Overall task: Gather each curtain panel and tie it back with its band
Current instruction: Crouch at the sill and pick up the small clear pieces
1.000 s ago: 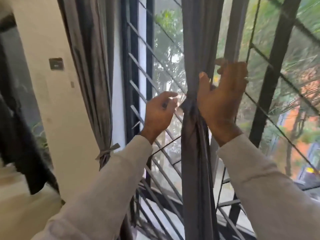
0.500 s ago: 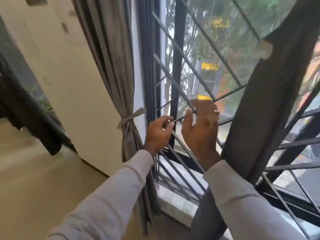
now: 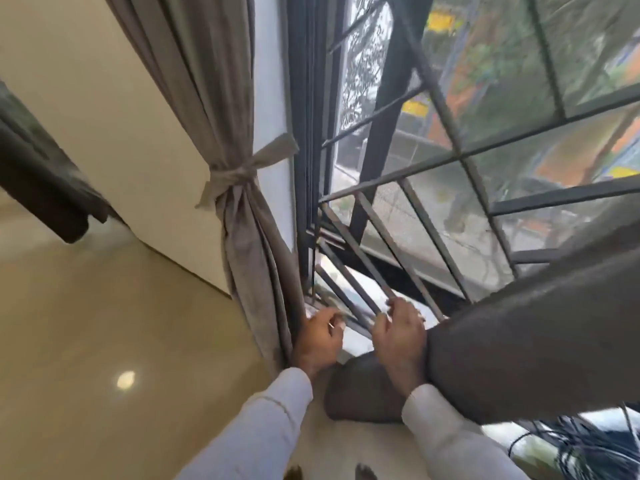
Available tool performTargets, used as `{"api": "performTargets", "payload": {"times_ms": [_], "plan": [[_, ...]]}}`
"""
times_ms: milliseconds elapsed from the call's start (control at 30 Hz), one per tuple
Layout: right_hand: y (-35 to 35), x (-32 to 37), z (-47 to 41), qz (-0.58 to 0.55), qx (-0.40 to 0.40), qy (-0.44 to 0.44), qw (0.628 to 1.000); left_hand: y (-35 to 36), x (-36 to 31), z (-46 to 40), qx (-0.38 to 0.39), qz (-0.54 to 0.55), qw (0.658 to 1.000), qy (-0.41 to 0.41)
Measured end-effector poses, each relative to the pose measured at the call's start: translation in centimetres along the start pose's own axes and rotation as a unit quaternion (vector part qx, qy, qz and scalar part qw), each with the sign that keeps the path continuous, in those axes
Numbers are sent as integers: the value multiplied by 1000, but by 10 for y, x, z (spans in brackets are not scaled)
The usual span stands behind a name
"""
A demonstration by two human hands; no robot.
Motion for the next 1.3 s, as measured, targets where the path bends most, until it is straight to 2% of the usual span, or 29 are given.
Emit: {"api": "performTargets", "payload": {"times_ms": [67, 133, 233, 333, 433, 533, 667, 867, 1100, 1300], "plan": [[53, -27, 2, 51, 74, 11, 996, 17, 34, -4, -3, -4, 999, -32], [100, -48, 8, 113, 142, -14, 983, 34, 63, -7, -7, -9, 998, -64], [165, -71, 20, 179, 236, -90, 951, 64, 108, -14, -14, -12, 995, -99], [214, -93, 27, 239, 324, -115, 908, 88, 148, -19, -21, -6, 992, -128], [258, -115, 32, 243, 375, -100, 889, 106, 186, -29, -26, -13, 991, -134], [301, -136, 33, 218, 407, -29, 887, 120, 232, -43, -23, -11, 987, -160], [350, -170, 39, 174, 418, 77, 888, 140, 305, -62, -17, -23, 983, -182], [400, -213, 43, 139, 389, 153, 898, 155, 337, -78, -10, -41, 982, -183], [426, -239, 46, 145, 342, 173, 912, 171, 360, -97, -6, -84, 982, -168], [440, -252, 39, 121, 302, 163, 931, 171, 361, -124, -57, -177, 971, -150]]}}
Point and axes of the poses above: each hand's wrist, its own z-axis away from the middle knuckle, its own y-axis out of the palm, x = y × z, the point moved 6 cm from there along -z, towards the middle knuckle, and after that the axes turned 15 degrees about z, right-handed, at the moved point
